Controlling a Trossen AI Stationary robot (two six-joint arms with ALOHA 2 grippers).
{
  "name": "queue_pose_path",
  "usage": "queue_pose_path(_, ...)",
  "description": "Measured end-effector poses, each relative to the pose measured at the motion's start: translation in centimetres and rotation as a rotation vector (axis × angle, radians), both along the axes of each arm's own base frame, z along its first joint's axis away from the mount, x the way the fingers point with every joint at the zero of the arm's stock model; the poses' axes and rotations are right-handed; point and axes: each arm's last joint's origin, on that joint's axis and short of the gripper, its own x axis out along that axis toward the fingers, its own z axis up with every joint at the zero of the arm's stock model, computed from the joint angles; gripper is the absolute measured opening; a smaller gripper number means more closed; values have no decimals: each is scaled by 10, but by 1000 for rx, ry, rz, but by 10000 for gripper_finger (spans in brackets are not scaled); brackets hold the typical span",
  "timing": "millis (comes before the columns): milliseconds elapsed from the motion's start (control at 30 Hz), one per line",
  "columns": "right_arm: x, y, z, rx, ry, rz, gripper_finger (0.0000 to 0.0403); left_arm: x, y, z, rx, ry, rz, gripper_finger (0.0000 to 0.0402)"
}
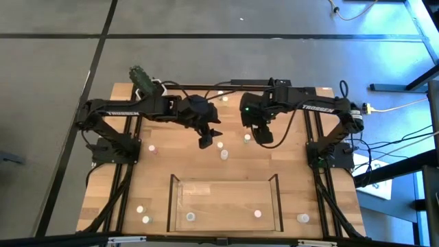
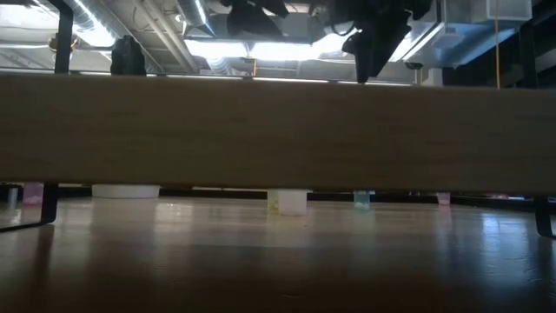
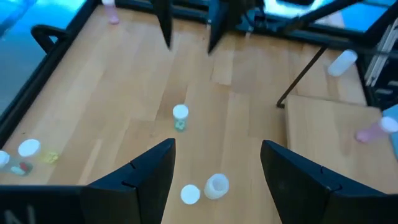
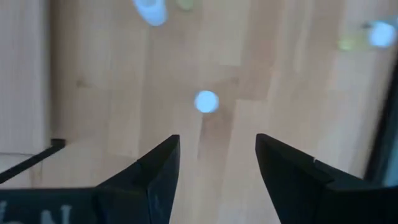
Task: Pick and place medicine bottles onto shelf by color
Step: Put the right blue pill bottle on the shelf
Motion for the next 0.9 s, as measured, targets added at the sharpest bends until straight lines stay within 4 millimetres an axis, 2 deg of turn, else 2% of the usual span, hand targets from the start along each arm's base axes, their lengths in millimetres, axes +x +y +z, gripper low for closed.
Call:
queue_pose_path(233,16,-6,-22,7,70,91,210,-21,-1,21,9,-55,-1,231)
queue_pose_path(500,37,-15,-59,27,165,86,211,-48,-3,35,31,-56,-17,231)
queue_pose_path(900,57,-18,-100,44,270,136,211,-56,-4,38,33,-43,-20,231)
